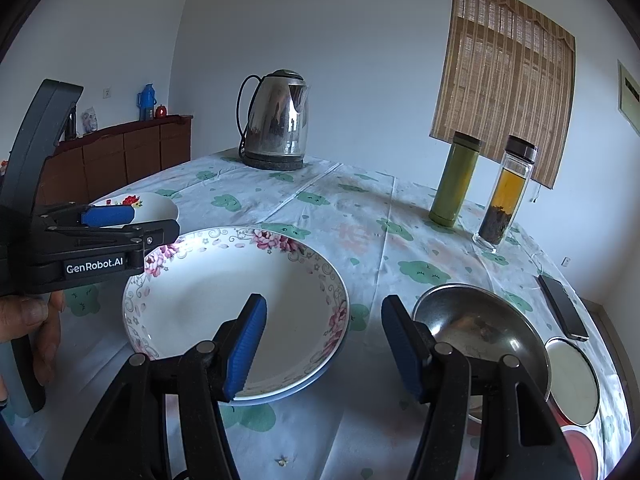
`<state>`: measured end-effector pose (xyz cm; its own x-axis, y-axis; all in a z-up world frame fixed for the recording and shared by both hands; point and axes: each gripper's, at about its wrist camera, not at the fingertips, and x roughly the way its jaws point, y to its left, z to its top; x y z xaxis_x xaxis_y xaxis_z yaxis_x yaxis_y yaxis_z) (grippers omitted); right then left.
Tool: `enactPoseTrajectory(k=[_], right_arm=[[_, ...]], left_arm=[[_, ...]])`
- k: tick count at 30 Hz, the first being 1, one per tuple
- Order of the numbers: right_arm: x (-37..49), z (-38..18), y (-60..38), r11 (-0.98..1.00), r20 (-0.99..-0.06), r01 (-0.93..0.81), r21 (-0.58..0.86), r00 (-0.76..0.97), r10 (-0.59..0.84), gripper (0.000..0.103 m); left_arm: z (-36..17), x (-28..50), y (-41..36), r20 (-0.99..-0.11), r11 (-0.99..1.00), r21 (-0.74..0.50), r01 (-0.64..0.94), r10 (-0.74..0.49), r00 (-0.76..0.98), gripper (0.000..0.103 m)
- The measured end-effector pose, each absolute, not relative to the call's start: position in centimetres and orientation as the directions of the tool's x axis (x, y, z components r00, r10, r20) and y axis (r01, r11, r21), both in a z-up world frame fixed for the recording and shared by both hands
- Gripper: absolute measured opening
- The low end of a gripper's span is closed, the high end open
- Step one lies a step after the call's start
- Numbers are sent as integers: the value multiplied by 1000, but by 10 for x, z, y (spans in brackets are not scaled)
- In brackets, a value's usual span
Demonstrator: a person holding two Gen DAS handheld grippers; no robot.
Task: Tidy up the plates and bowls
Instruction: 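Move both tools to the rim of the red-flower plate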
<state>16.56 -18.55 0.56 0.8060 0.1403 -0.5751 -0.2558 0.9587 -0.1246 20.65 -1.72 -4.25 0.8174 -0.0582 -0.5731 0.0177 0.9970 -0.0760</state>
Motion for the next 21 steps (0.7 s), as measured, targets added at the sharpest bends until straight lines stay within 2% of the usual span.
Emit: enactPoseTrajectory(k=[4, 7, 13, 16, 21], right_arm=[[161, 9, -184, 959, -539, -252, -126, 829, 147, 63], [156, 14, -183, 959, -502, -252, -130, 851, 156, 72], [153, 16, -180, 954, -476, -280, -109, 857, 197, 72], [155, 16, -181, 953, -480, -285, -100, 853, 205, 72], [155, 16, -184, 954, -476, -288, -80, 852, 218, 71]], left_arm=[[-42, 207, -16, -572, 997, -77, 8, -51, 818, 73], [-41, 206, -13, -562, 997, -74, -5, -37, 826, 73], [-30, 200, 10, -572, 994, -99, -54, -13, 820, 73], [-21, 194, 27, -562, 996, -66, -64, 15, 827, 73], [-16, 191, 70, -537, 991, 9, -136, 119, 835, 83]])
